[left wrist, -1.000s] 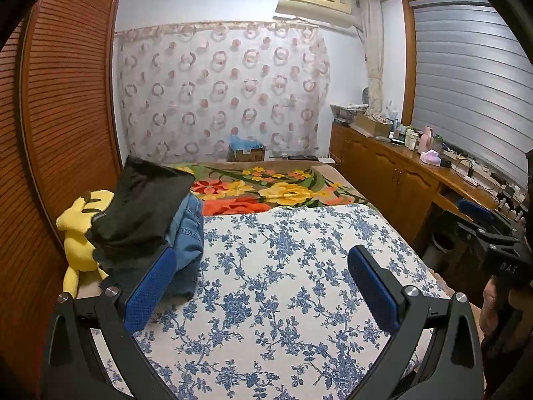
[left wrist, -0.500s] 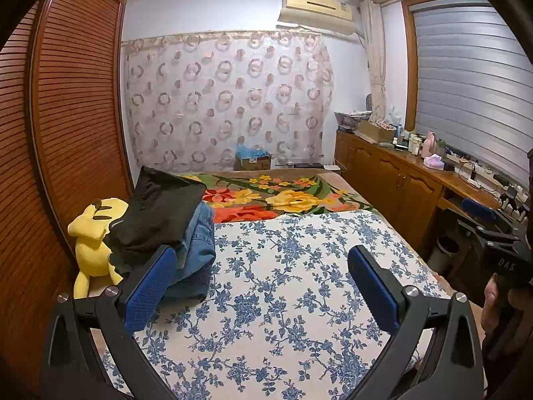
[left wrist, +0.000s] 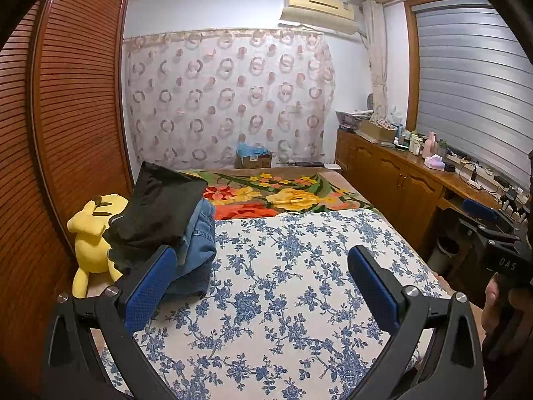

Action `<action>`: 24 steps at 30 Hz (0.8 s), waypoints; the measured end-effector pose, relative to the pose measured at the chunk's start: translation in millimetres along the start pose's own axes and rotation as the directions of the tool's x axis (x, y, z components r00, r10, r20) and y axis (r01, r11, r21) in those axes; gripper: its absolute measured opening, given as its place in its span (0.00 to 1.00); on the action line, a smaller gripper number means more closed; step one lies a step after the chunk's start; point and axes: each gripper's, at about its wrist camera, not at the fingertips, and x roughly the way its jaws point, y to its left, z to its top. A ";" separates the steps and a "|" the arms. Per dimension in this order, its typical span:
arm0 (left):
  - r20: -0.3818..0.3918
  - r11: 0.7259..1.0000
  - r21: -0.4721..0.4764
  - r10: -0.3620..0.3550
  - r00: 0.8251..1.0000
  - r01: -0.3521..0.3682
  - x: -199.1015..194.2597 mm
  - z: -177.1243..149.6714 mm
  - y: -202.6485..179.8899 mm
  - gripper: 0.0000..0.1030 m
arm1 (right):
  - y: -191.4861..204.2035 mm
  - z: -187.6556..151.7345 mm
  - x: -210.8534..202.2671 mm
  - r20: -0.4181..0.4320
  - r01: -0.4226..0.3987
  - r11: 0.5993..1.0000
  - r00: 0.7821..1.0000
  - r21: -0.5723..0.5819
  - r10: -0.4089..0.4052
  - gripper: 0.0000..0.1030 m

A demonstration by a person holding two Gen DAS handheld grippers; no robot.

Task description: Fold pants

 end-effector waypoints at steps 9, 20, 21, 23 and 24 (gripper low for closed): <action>0.000 1.000 -0.001 0.000 1.000 0.000 0.0 0.3 0.3 1.00 | 1.2 -1.5 -1.1 0.002 -0.002 1.000 1.000 -0.003 0.002 0.93; -0.001 1.000 -0.001 0.001 1.000 -0.001 -0.4 -0.5 1.4 1.00 | 0.8 -1.8 -0.6 0.001 -0.005 1.000 1.000 -0.002 0.005 0.93; 0.000 1.000 -0.001 -0.001 1.000 0.001 0.0 0.0 1.0 1.00 | 0.8 -1.8 -0.5 0.001 -0.004 1.000 1.000 -0.003 0.004 0.93; 0.000 1.000 -0.001 0.000 1.000 0.000 -0.1 -0.1 1.2 1.00 | 0.2 -1.7 -0.4 0.001 -0.004 1.000 1.000 -0.002 0.004 0.94; 0.001 1.000 -0.001 0.000 1.000 0.000 0.1 0.0 1.2 1.00 | 0.6 -1.9 -0.4 0.001 -0.005 1.000 1.000 -0.002 0.005 0.94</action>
